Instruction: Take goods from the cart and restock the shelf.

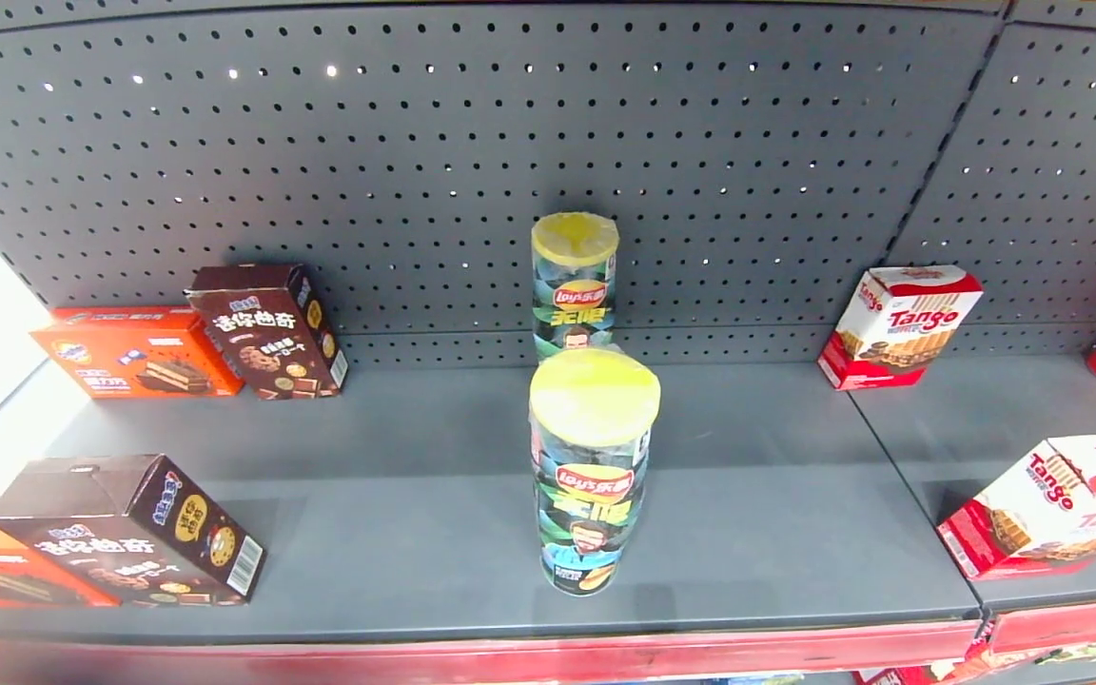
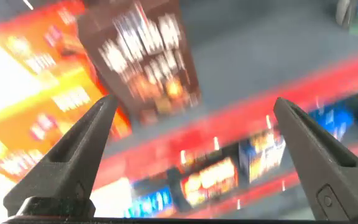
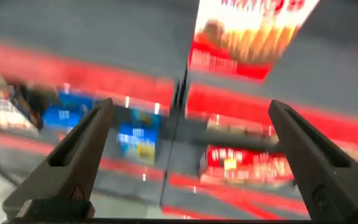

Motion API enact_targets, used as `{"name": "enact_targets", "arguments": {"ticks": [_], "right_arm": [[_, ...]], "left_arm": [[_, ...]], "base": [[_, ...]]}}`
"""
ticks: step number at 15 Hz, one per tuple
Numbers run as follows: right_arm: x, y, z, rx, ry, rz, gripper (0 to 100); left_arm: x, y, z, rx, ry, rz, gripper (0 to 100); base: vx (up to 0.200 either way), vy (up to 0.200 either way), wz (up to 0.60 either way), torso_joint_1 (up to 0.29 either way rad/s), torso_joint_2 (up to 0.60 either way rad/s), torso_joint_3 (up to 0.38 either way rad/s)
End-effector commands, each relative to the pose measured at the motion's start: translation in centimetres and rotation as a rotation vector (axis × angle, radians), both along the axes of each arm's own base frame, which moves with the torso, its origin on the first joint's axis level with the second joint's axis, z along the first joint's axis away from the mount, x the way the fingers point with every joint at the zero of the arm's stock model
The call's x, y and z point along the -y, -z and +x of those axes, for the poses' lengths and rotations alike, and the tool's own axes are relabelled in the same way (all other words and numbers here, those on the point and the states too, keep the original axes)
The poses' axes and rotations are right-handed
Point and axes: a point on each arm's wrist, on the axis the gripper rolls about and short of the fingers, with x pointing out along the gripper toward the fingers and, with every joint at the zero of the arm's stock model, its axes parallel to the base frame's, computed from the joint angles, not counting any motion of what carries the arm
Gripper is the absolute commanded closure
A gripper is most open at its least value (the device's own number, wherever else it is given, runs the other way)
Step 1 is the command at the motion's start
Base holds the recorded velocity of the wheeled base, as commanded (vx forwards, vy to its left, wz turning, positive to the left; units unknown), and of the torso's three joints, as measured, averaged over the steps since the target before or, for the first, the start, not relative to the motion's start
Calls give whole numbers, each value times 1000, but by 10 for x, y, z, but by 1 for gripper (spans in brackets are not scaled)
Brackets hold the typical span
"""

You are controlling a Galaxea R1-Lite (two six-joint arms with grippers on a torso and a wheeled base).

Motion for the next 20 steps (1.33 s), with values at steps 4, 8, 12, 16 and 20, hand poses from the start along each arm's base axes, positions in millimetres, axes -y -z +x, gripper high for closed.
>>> {"name": "enact_targets", "arguments": {"ticks": [4, 8, 12, 16, 20], "right_arm": [[-4, 0, 9, -163, 241, 2, 0], [-5, 2, -10, 61, 443, 130, 0], [-9, 10, -9, 31, 167, 128, 0], [-9, 11, -13, 79, 178, 143, 0], [-9, 11, -13, 79, 178, 143, 0]], "left_arm": [[-1, 12, -4, -51, -59, 27, 0], [0, 12, -5, -56, -229, 17, 0], [0, 13, -6, -48, -276, 21, 0], [1, 13, -9, -23, -361, 4, 0], [4, 13, -9, -43, -619, 2, 0]], "base": [[0, 0, 0, 0, 0, 0], [0, 0, 0, 0, 0, 0], [0, 0, 0, 0, 0, 0], [0, 0, 0, 0, 0, 0], [0, 0, 0, 0, 0, 0]]}}
